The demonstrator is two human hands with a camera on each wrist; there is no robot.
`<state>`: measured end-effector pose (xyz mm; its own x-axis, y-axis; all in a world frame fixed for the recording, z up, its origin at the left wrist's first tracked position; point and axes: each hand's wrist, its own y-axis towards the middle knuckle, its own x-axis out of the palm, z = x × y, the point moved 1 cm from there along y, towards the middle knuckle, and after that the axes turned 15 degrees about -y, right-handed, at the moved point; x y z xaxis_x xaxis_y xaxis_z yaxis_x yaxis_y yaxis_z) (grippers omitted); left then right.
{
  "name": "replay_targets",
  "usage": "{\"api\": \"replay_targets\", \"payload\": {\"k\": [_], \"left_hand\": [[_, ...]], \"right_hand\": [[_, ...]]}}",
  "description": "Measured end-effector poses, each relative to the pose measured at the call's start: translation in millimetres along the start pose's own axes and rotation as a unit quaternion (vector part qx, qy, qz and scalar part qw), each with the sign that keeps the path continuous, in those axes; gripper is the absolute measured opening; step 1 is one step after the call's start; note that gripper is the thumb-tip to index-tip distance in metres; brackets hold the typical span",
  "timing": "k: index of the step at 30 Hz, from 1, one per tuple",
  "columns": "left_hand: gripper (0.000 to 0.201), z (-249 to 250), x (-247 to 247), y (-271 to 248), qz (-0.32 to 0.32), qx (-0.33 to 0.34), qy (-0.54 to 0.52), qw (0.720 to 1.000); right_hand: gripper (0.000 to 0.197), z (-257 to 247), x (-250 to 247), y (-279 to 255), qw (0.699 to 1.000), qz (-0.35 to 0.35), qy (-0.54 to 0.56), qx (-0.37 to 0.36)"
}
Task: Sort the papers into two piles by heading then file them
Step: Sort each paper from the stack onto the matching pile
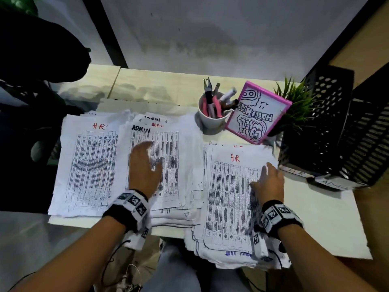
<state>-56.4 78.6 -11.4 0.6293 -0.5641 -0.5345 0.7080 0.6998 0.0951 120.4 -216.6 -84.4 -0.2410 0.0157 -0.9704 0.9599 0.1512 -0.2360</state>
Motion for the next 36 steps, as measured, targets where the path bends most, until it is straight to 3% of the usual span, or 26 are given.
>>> {"api": "replay_targets", "payload": {"k": [2, 4, 8, 10, 14, 16, 19, 21, 22, 24, 27, 28, 30, 31, 32, 33, 35, 36], "left_hand": [[0.040, 20, 32, -13, -0.092, 0.000, -0.082, 0.992], [0.029, 36, 64, -24, -0.172, -0.059, -0.126, 0.975], [0.034, 53, 114, -32, -0.265, -0.125, -0.108, 0.950], [0.038, 53, 128, -32, -0.266, -0.160, -0.097, 0.946], [0.043, 50, 144, -33, -0.219, -0.221, -0.134, 0.941], [0.049, 51, 146, -31, -0.197, -0.217, -0.145, 0.945], [0.063, 52, 142, -22, -0.162, -0.189, -0.181, 0.952], [0.068, 54, 138, -20, -0.150, -0.195, -0.260, 0.934], [0.066, 54, 135, -20, -0.150, -0.214, -0.305, 0.916], [0.049, 50, 133, -23, -0.165, -0.231, -0.359, 0.889], [0.032, 44, 123, -28, -0.216, -0.201, -0.336, 0.894], [0.030, 42, 118, -28, -0.235, -0.180, -0.313, 0.902], [0.015, 39, 110, -29, -0.258, -0.196, -0.328, 0.887], [0.018, 38, 108, -29, -0.262, -0.208, -0.334, 0.881], [0.025, 37, 106, -29, -0.263, -0.208, -0.340, 0.879], [0.028, 37, 106, -30, -0.259, -0.213, -0.339, 0.879], [0.027, 37, 106, -31, -0.245, -0.220, -0.364, 0.872], [0.026, 38, 106, -32, -0.235, -0.228, -0.372, 0.869]], "right_hand": [[0.078, 0, -3, -4, 0.993, 0.015, 0.054, 0.108], [0.074, 5, -2, -6, 0.968, 0.004, 0.140, 0.210], [0.033, 21, -9, -2, 0.933, 0.038, 0.254, 0.252], [0.009, 28, -17, 0, 0.930, 0.046, 0.270, 0.246], [0.009, 41, -28, -1, 0.937, 0.097, 0.295, 0.163], [0.018, 46, -34, -3, 0.931, 0.093, 0.336, 0.112], [0.040, 49, -46, -9, 0.869, 0.048, 0.483, 0.101], [0.043, 50, -51, -16, 0.826, 0.008, 0.553, 0.113], [0.042, 51, -52, -20, 0.818, -0.002, 0.565, 0.109], [0.042, 48, -56, -31, 0.826, -0.018, 0.556, 0.087], [0.039, 49, -55, -38, 0.823, -0.051, 0.561, 0.076], [0.040, 48, -54, -38, 0.805, -0.067, 0.582, 0.094], [0.037, 47, -52, -33, 0.750, -0.087, 0.637, 0.155], [0.036, 49, -49, -26, 0.732, -0.083, 0.650, 0.186], [0.033, 49, -44, -20, 0.730, -0.072, 0.647, 0.211], [0.024, 50, -38, -13, 0.754, -0.056, 0.614, 0.226], [0.009, 50, -30, -1, 0.851, -0.036, 0.478, 0.215], [0.020, 48, -28, 1, 0.892, -0.049, 0.400, 0.204]]}}
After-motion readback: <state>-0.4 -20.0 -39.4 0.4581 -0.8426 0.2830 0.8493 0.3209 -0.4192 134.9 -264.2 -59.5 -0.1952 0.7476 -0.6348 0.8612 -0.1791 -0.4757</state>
